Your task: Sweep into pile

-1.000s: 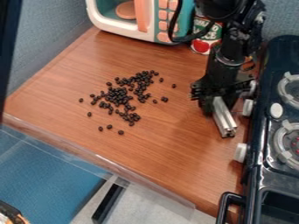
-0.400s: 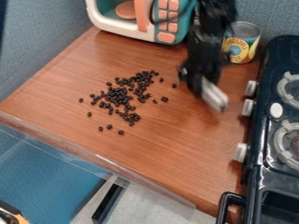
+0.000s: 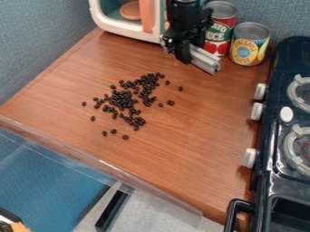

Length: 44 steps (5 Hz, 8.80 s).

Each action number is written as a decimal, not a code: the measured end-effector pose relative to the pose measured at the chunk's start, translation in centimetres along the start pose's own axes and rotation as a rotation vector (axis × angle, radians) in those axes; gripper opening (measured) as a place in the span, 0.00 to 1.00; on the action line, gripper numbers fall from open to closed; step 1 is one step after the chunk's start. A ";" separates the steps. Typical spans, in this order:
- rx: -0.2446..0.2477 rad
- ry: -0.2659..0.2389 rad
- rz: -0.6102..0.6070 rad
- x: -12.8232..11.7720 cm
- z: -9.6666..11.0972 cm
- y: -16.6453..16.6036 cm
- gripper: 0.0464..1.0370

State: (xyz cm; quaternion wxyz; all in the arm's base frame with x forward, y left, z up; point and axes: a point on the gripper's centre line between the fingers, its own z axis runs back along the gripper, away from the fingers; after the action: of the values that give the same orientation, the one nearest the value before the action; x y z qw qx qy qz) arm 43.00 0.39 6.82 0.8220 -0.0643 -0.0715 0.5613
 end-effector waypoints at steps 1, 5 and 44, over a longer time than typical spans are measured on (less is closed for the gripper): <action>-0.005 -0.004 0.064 0.7 -0.8 0.1 0.34; 0.048 -0.015 0.122 1.6 -4.2 -0.8 0.34; 0.012 -0.153 0.783 10.5 -4.0 9.3 0.34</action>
State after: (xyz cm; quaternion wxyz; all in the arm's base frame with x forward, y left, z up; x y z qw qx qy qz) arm 39.02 13.50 1.59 0.5387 -0.0398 -0.0993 0.8357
